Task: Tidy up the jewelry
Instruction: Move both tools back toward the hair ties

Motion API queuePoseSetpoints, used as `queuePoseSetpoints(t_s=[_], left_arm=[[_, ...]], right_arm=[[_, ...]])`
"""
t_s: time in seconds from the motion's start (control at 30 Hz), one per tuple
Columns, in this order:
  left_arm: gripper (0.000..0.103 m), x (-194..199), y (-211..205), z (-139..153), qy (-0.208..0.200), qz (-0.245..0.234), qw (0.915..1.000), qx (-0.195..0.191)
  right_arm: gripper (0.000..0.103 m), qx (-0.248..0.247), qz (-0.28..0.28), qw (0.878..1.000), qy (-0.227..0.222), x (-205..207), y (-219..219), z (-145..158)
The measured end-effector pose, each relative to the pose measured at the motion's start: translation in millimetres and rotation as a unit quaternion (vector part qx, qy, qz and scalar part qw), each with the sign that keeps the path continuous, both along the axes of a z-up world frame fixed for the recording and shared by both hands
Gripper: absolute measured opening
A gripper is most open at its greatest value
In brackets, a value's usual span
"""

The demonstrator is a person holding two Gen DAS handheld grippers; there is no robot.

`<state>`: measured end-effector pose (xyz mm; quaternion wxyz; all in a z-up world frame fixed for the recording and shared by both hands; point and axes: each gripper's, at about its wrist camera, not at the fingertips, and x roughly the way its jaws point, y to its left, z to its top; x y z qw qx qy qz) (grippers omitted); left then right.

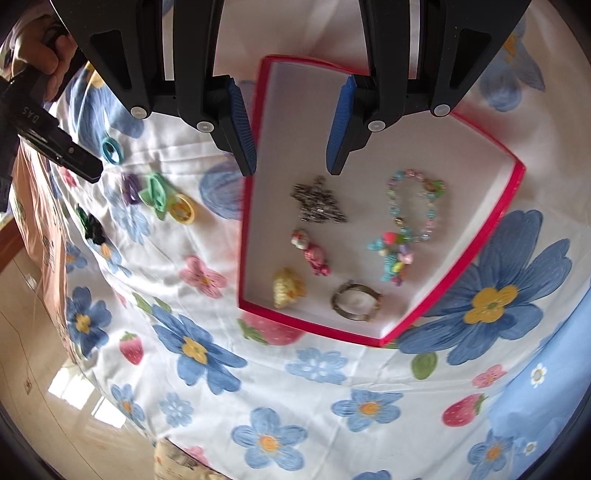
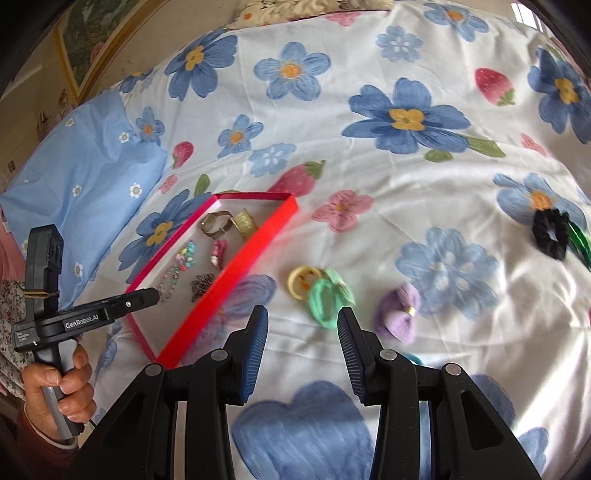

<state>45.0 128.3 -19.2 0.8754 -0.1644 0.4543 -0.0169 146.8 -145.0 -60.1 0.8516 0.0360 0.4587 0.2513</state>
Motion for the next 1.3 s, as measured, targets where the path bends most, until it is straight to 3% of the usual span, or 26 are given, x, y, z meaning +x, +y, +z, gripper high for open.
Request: queuePoseSetpoints(t_s=[0.4,0.83,1.23,1.3], left_arm=[[0.039,16,-40,-4,0.009,-0.049,0.9988,0.001],[0.039,59,-94,-14,0.021,-0.108,0.9939,-0.012],[0.036,123,-138,-57,0.063,-0.135,0.9887,-0.014],[0.024,127,-143,-60,0.06,-0.136,0.9888,-0.007]], right_arm=[[0.041,-0.016,-0.052,0.999,0.002,-15,-54,-7],[0.039,-0.02,-0.048,0.998,0.028,-6,-62,-29],[0.02,-0.001,-0.041,0.997,0.064,13,-69,-46],[0.012,0.001,-0.039,0.997,0.065,14,-70,-47]])
